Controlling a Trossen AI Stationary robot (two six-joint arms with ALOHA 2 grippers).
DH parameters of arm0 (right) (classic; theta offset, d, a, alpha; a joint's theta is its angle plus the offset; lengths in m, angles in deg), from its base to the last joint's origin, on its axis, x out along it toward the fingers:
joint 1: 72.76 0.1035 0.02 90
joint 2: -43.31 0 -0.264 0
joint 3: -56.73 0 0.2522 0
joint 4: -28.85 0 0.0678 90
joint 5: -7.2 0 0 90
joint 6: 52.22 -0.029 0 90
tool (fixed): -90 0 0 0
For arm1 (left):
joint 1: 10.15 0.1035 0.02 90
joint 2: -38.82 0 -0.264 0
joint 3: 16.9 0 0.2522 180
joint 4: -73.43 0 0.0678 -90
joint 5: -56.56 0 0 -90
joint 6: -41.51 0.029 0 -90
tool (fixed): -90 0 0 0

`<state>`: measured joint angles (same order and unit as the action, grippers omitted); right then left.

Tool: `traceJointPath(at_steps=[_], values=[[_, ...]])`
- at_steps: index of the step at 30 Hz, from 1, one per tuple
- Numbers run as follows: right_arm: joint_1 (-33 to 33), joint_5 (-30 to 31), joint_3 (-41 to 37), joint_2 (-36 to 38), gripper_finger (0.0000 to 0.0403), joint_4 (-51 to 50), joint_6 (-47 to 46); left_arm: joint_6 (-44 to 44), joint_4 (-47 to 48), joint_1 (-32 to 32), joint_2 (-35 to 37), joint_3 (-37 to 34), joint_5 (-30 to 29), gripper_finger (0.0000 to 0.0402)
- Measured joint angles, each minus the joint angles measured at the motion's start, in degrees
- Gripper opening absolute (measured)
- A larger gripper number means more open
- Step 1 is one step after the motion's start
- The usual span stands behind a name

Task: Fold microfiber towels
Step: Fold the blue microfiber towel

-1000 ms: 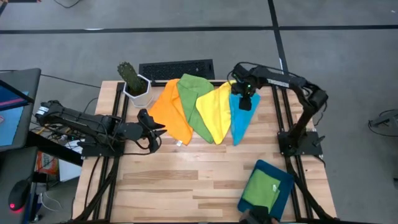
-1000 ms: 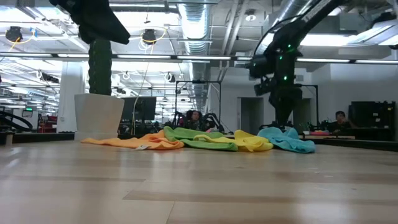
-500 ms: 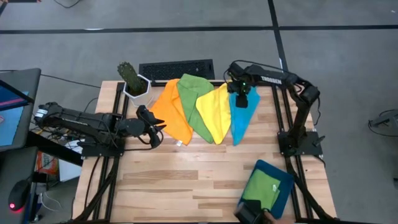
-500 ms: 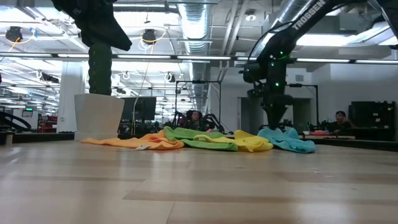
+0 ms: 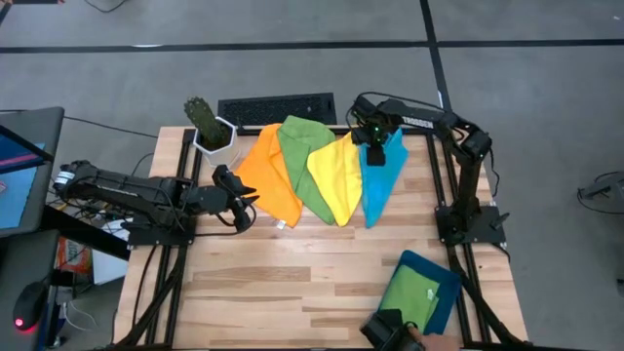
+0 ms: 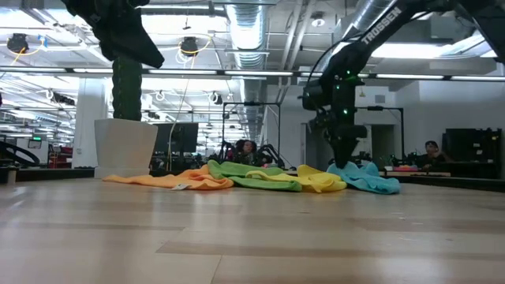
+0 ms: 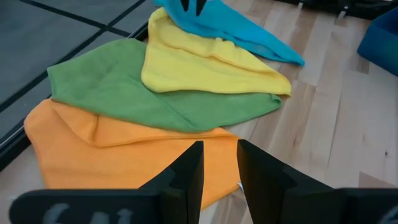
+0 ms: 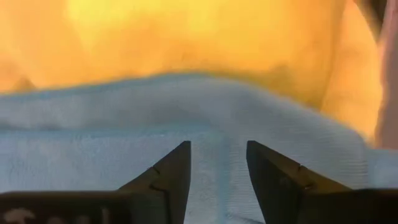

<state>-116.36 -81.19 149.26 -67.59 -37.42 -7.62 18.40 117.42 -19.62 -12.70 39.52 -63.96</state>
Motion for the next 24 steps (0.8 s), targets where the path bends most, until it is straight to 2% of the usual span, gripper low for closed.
traceJointPath(at_steps=[9,14,18,24], values=[[0.1,0.0,-0.6,-0.1,0.0112,-0.6,1.5,0.0,0.4,0.0,0.0,0.0,0.5,0.0088],[0.1,0.0,-0.6,-0.1,0.0104,-0.1,2.4,0.0,0.6,0.0,0.0,0.0,0.5,0.0088],[0.1,0.0,-0.6,-0.1,0.0117,0.1,2.5,0.0,1.2,0.0,0.0,0.0,0.5,0.0088],[0.2,0.0,-0.6,-0.1,0.0176,0.2,2.6,0.0,1.3,0.0,0.0,0.0,0.3,0.0088]])
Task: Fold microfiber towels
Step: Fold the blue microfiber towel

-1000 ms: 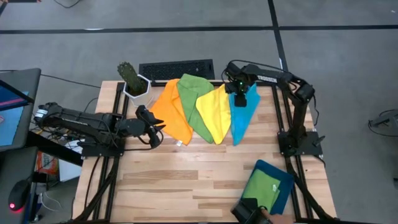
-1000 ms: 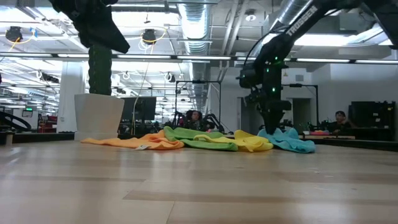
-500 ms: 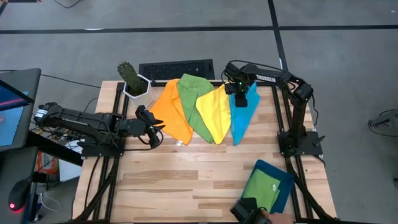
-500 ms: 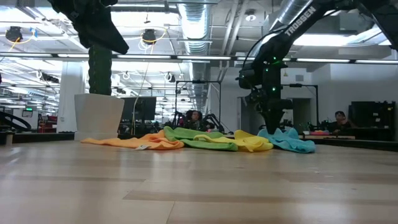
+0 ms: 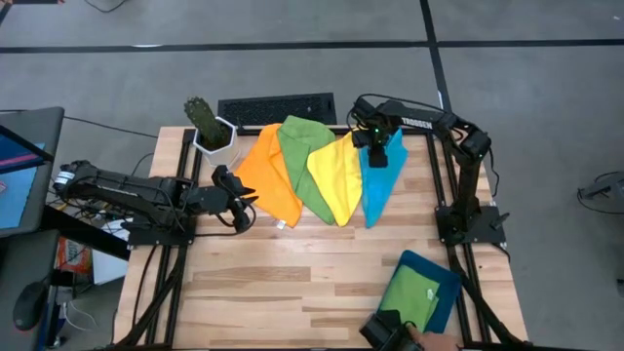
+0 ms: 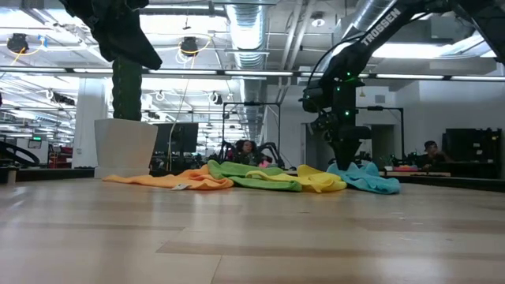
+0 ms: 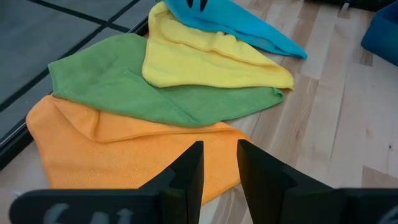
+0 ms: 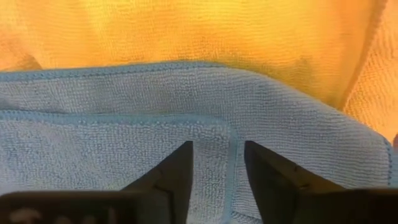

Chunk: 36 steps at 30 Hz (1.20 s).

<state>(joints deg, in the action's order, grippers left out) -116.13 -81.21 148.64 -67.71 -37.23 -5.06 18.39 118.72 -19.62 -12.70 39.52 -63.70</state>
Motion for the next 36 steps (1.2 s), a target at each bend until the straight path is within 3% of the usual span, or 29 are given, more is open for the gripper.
traceJointPath(at_steps=[5,12,23,33,36], values=[[0.3,-0.1,0.0,0.0,0.0191,-0.6,0.9,0.0,0.0,0.0,0.0,0.0,-0.1,0.0088],[0.2,-0.2,0.0,0.0,0.0152,-0.3,1.3,0.0,0.0,0.0,0.0,0.0,-0.3,0.0088],[0.3,-0.1,0.0,0.0,0.0012,-1.9,3.0,0.0,0.0,0.0,0.0,0.0,-0.4,0.0088],[5.2,1.5,3.4,1.6,0.0005,-7.9,-3.4,-1.0,-0.1,0.0,0.4,0.0,0.5,0.0088],[6.2,1.6,4.6,3.0,0.0024,-9.3,-3.2,-1.3,-0.4,0.0,0.9,0.0,1.7,0.0088]])
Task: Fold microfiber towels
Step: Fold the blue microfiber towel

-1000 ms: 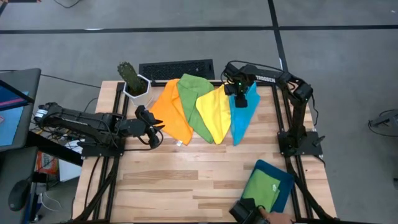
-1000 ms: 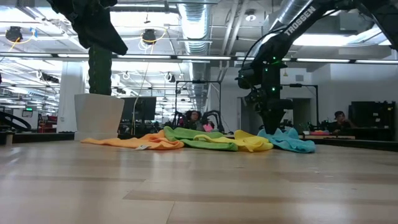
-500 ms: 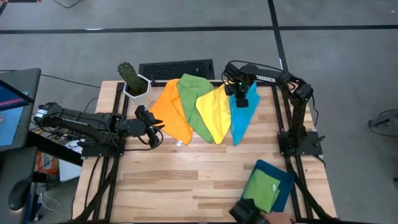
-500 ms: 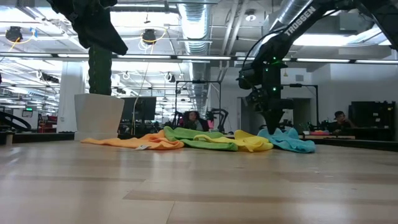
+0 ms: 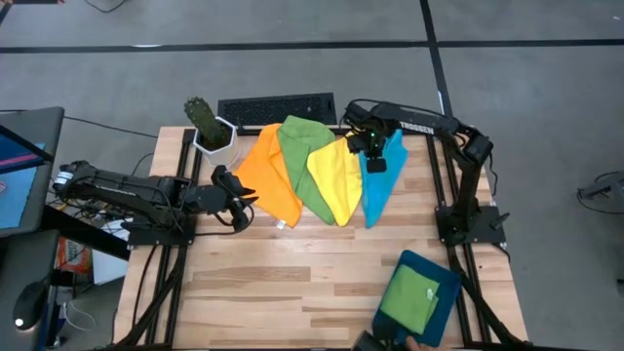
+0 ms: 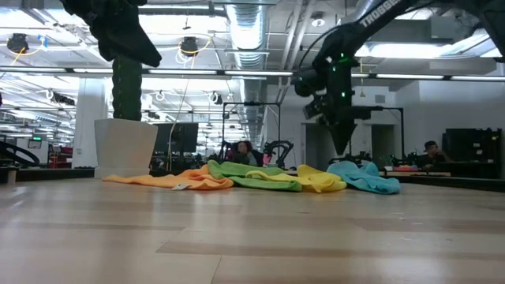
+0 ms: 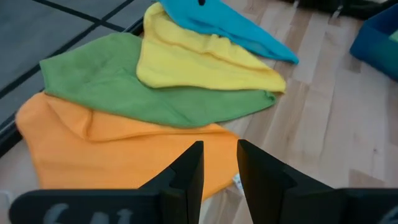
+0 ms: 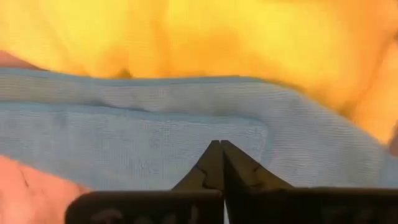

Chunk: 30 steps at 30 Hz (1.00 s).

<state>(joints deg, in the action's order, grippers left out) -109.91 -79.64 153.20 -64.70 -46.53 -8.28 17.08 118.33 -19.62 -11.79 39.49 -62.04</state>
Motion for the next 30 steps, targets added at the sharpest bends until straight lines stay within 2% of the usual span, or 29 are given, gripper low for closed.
traceJointPath(at_steps=[4,7,14,20,30], values=[[0.4,1.2,2.6,0.9,0.0089,-4.5,7.0,0.7,-0.5,0.0,0.3,0.0,0.2,0.0088],[0.7,3.7,2.6,0.9,0.0139,-4.2,12.3,1.2,-0.8,0.0,0.5,0.0,-0.3,0.0088],[0.8,7.5,-2.1,0.8,0.0223,-0.1,21.0,1.4,-1.1,0.0,0.5,0.0,-2.7,0.0088],[0.6,8.8,-5.0,0.8,0.0239,3.7,24.5,1.9,-1.1,0.0,0.5,0.0,-6.2,0.0088],[-0.5,8.5,-8.3,0.8,0.0239,8.6,28.3,1.7,-1.1,1.2,0.5,0.0,-6.3,0.0088]])
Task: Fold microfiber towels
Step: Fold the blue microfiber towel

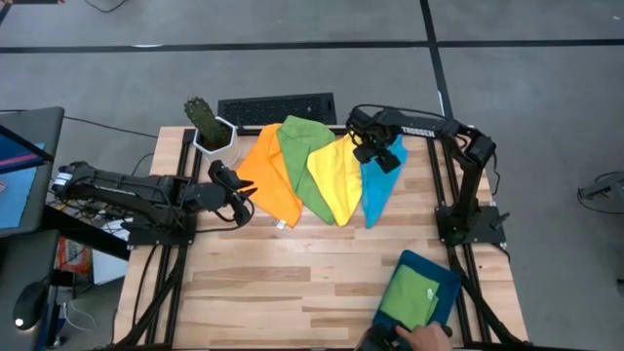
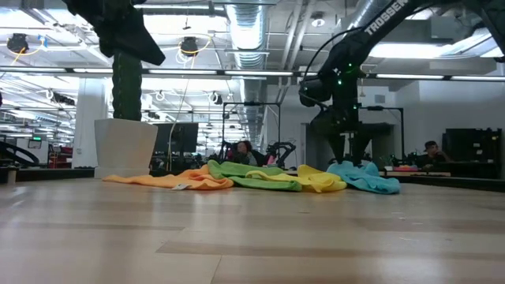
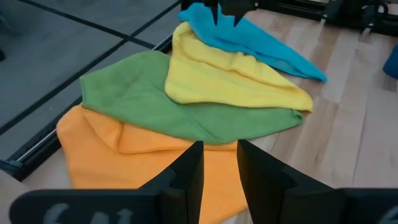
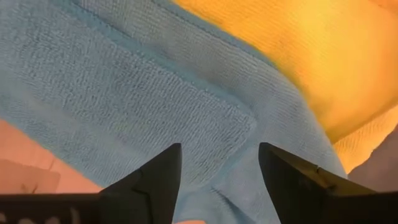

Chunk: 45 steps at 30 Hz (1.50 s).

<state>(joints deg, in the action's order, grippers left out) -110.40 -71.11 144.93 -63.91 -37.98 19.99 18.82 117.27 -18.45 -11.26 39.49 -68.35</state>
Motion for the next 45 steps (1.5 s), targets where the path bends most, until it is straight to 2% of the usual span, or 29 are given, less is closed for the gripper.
traceJointPath(at_steps=[8,26,30,37,45], values=[[0.1,0.4,-0.5,-2.7,0.0236,3.5,1.1,0.4,0.1,1.9,0.0,0.0,0.4,0.0088],[-0.6,-0.6,-0.3,-2.8,0.0167,5.5,1.5,1.0,0.7,2.6,0.0,0.0,1.3,0.0088],[-0.7,-0.6,-0.3,-2.8,0.0134,5.5,1.6,1.0,1.1,2.6,0.0,0.0,1.3,0.0088],[-0.2,-1.2,-0.3,-2.8,0.0019,4.9,1.9,1.0,1.5,2.6,0.0,0.0,1.6,0.0088],[2.1,1.5,-0.3,-2.5,0.0008,1.5,-1.5,1.0,1.5,2.6,0.0,0.0,1.6,0.0088]])
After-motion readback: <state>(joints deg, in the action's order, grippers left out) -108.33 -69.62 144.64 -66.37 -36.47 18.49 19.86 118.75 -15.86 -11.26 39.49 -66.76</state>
